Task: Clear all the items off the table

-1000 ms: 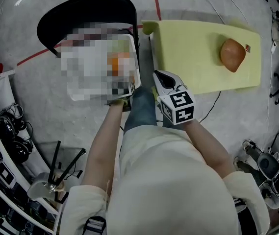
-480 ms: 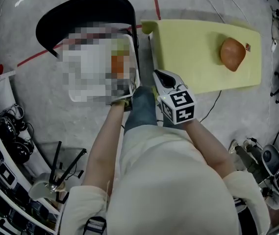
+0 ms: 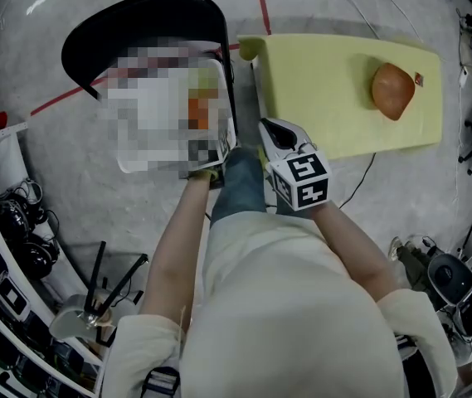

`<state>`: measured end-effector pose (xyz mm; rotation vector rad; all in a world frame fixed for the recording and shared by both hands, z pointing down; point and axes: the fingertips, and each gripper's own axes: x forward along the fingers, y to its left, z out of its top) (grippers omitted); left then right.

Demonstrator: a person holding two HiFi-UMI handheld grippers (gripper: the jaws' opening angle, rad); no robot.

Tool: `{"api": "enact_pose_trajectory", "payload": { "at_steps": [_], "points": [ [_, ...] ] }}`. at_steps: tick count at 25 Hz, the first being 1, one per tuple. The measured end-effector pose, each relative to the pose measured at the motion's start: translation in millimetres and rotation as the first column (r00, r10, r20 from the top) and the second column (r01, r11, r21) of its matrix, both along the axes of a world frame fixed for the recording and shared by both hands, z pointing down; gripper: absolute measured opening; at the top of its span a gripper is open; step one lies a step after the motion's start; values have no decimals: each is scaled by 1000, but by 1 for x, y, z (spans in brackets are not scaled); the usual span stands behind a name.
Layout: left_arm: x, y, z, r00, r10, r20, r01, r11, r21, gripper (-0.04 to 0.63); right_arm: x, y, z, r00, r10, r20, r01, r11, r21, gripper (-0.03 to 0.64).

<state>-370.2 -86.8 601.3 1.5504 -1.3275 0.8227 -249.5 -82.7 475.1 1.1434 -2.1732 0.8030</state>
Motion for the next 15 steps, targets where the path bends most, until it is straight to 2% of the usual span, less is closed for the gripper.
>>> {"api": "enact_pose_trajectory", "payload": {
  "at_steps": [3, 5, 8, 12, 15],
  "points": [
    [-1, 0, -5, 1000, -6, 0, 6, 1000, 11, 291, -1, 1, -2, 1000, 0, 1, 0, 1000, 8, -2],
    [-2, 0, -8, 1000, -8, 10, 7, 1000, 17, 220, -1, 2, -4, 1000, 0, 2, 0, 1000, 14, -2],
    [-4, 0, -11, 999, 1, 35, -2, 1000, 20, 160, -2, 1, -7, 1000, 1, 3, -2, 1000, 25, -2],
    [-5, 3, -21, 999, -2, 39, 0, 999, 43, 41, -3, 4, -13, 1000, 5, 6, -5, 999, 39, -2],
    [-2, 6, -25, 1000, -1, 27, 0, 999, 48, 11, -2, 6, -16, 1000, 8, 7, -8, 999, 46, -2]
  ]
}}
